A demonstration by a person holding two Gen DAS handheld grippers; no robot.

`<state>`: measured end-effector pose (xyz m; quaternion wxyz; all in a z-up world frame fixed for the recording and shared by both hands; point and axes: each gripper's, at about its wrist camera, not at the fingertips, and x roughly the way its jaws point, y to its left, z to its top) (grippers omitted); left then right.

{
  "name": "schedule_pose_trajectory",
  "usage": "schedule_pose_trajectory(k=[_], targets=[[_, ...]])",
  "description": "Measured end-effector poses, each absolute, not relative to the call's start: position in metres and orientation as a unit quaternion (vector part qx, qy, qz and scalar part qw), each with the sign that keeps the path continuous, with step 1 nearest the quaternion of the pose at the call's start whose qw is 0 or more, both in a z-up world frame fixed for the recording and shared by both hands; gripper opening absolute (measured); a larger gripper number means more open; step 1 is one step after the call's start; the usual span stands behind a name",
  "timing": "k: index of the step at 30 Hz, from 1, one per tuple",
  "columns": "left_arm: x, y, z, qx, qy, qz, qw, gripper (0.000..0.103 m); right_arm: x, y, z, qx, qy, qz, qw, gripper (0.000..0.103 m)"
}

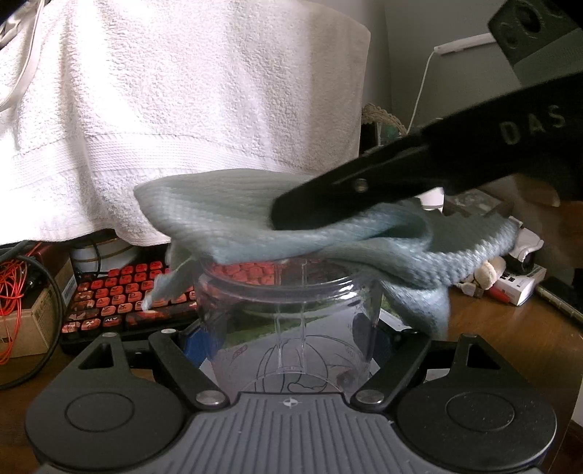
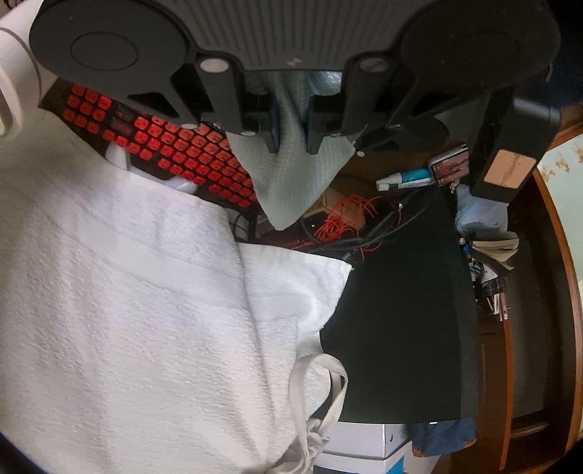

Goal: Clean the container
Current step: 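Rub the cloth across the jug's base with the right gripper while the left gripper holds the jug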

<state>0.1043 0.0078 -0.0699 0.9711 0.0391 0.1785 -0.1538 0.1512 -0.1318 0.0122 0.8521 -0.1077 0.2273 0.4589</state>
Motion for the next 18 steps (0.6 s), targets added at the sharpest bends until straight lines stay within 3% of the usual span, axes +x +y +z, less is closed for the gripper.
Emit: schedule_pose_trajectory(k=[18], targets=[[0.103, 0.008, -0.069, 0.038, 0.178, -0.152, 0.971, 0.083, 0.126, -0.125, 0.013, -0.11, 0.236, 0.47, 0.844, 0.014]])
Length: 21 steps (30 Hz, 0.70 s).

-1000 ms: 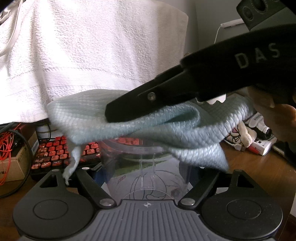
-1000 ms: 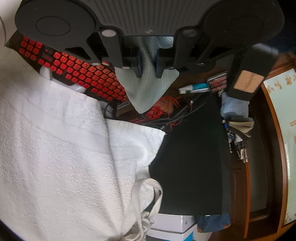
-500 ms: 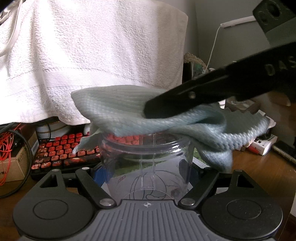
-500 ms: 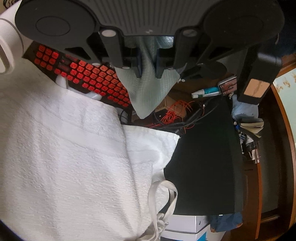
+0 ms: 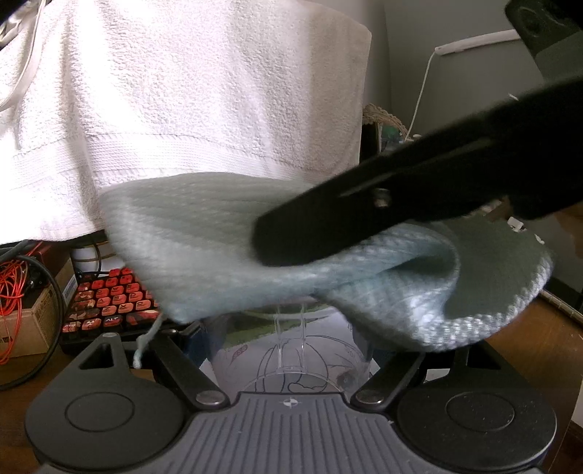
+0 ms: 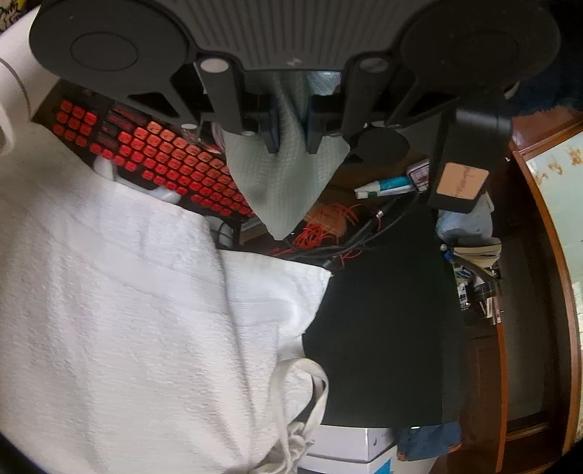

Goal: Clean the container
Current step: 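Rub the cloth across the jug's base with the right gripper while the left gripper holds the jug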

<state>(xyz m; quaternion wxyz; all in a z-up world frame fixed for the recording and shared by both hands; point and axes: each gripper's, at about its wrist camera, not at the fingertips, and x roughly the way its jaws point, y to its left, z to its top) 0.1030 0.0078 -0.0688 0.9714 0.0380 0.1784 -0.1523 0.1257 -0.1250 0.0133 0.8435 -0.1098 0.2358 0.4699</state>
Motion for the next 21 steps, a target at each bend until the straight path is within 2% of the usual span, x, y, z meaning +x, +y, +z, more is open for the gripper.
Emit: schedule_pose_trajectory(k=[21], targets=[[0.1, 0.005, -0.066, 0.04, 0.179, -0.151, 0.971, 0.083, 0.155, -0.121, 0.013, -0.117, 0.239, 0.464, 0.845, 0.014]])
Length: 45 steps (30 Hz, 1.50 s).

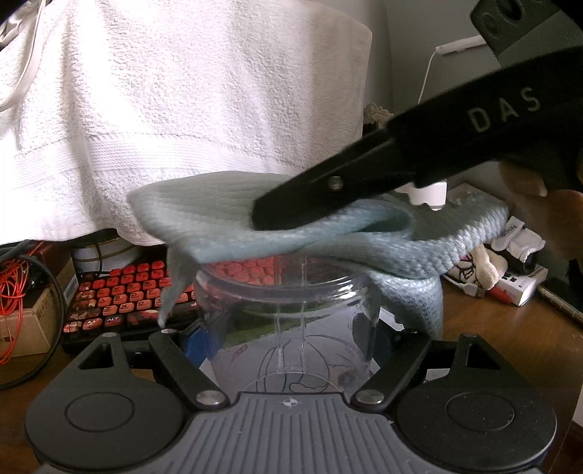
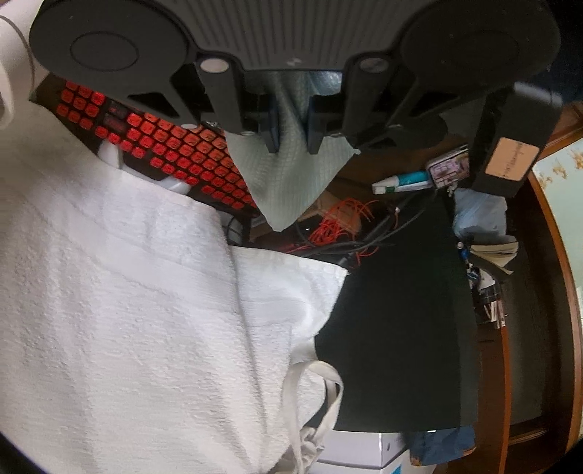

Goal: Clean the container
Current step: 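Rub the cloth across the jug's base with the right gripper while the left gripper holds the jug, then wipe the blue cloth around the jug's base rim with the right gripper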

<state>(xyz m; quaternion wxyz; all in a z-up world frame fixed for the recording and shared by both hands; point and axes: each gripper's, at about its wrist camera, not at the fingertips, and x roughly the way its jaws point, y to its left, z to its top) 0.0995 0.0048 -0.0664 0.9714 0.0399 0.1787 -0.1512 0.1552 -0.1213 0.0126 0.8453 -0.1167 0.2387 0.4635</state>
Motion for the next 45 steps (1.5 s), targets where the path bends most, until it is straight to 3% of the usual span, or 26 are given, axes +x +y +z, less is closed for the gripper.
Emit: schedule_pose_trajectory(k=[45], targets=[[0.102, 0.008, -0.064, 0.039, 0.179, -0.153, 0.971, 0.083, 0.152, -0.133, 0.016, -0.118, 0.249, 0.461, 0.843, 0.015]])
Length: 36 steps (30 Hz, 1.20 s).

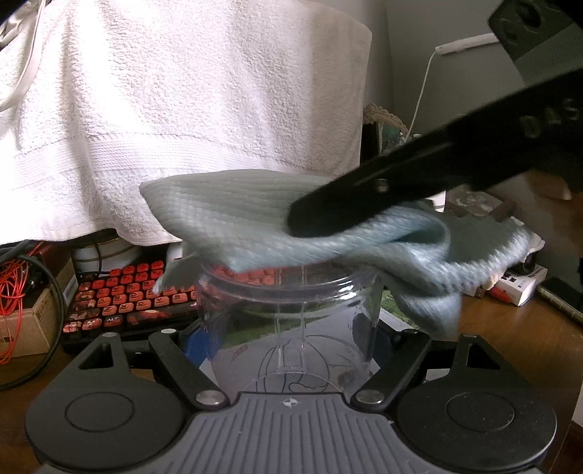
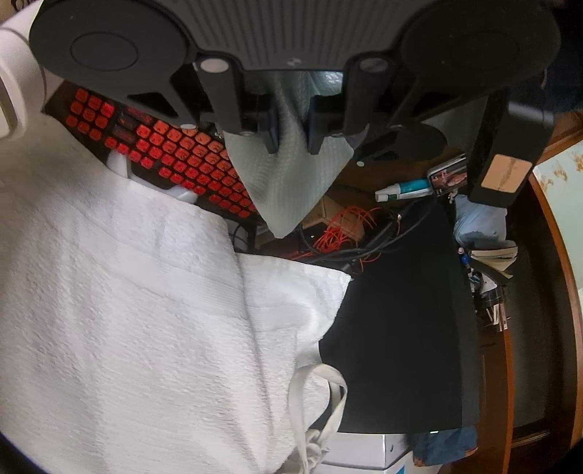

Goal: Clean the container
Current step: 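Wipe the blue cloth around the jug's base rim with the right gripper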

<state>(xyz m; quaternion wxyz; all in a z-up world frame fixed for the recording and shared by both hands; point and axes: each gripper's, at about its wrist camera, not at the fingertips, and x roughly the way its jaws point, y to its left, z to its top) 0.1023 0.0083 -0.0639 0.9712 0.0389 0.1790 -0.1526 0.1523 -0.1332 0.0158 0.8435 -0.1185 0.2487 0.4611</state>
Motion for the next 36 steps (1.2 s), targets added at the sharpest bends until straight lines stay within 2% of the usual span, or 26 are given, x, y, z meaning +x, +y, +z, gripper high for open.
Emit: schedule_pose_trajectory(k=[10, 22, 36], targets=[[0.102, 0.006, -0.065, 0.039, 0.179, -0.151, 0.971, 0.083, 0.131, -0.133, 0.014, -0.116, 0.248, 0.478, 0.835, 0.015], [0.104, 0.009, -0.064, 0.037, 0.179, -0.15, 0.972, 0.083, 0.138, -0.112, 0.013, -0.145, 0.222, 0.491, 0.83, 0.015], [0.108, 0.014, -0.063, 0.036, 0.18, -0.153, 0.971, 0.083, 0.154, -0.132, 0.014, -0.13, 0.236, 0.461, 0.846, 0.015]])
